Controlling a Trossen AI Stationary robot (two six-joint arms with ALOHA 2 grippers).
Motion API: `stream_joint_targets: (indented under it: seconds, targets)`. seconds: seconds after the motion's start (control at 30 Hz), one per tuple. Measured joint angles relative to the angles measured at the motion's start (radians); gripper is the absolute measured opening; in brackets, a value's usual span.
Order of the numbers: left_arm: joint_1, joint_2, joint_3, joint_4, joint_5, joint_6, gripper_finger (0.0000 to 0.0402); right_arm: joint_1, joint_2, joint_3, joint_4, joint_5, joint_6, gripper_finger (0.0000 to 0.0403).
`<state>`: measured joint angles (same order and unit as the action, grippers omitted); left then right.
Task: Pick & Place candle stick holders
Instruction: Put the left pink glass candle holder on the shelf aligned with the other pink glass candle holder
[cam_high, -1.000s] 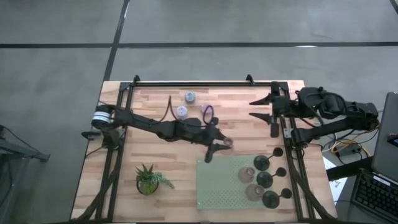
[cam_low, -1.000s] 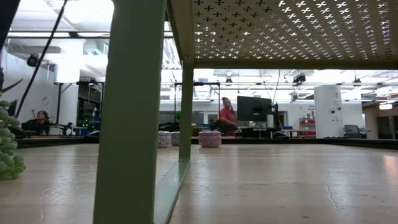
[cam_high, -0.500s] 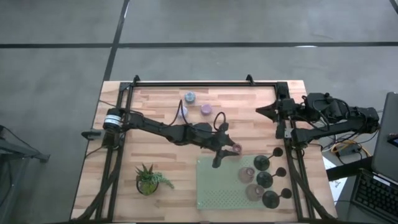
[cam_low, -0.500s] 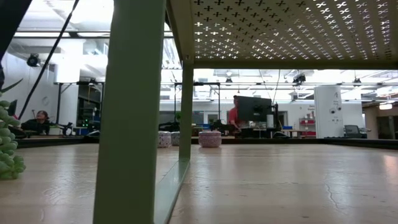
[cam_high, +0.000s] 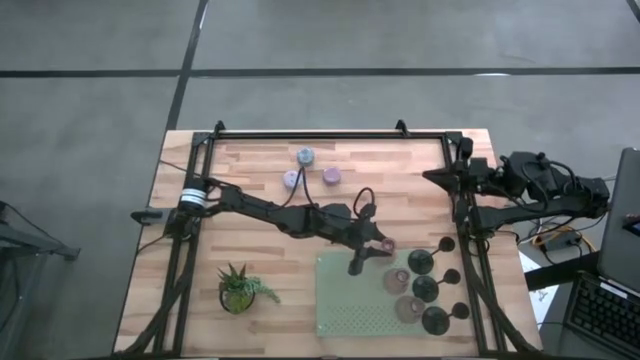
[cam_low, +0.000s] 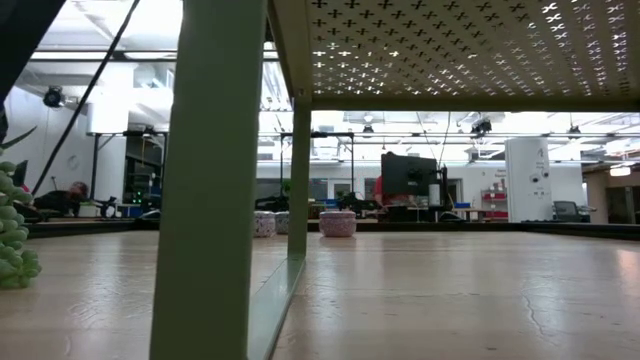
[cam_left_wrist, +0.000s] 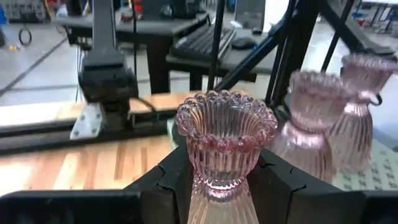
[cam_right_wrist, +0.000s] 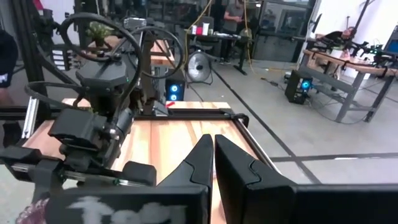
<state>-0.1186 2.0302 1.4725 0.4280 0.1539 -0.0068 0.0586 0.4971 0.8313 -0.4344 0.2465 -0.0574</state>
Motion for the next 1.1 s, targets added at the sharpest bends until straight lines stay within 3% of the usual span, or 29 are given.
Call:
stream_joint_targets:
  seconds: [0.37,0.63,0.83,1.1]
  targets:
    - [-0.003,0.011,0.015,0.003,0.001,0.035,0.0129,0.000,-0.015,-0.020,-0.011,0.000,0.002,0.0008]
    - [-0.026,0.011,0.021,0.009,0.073,0.097,0.0129,0.000,-0.011,-0.026,-0.011,0.000,0.002,0.0008]
    - [-0.032,0.011,0.018,0.001,0.011,0.112,0.0129,0.000,-0.010,-0.026,-0.011,0.000,0.003,0.0008]
    - [-0.032,0.011,0.018,0.005,0.008,0.112,0.0129,0.000,-0.010,-0.028,-0.011,0.000,0.005,0.0008]
